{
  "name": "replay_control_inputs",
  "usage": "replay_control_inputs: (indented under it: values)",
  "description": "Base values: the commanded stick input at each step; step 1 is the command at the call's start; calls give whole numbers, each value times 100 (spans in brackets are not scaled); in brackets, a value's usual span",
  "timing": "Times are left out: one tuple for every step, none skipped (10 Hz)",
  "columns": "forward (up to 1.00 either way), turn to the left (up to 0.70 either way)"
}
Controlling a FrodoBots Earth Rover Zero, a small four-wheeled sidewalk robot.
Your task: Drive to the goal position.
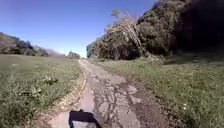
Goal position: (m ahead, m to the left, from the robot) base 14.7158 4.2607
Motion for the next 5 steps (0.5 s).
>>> replay_control_inputs:
  values:
    - [50,0]
    - [50,0]
    - [50,0]
    - [50,0]
    - [50,0]
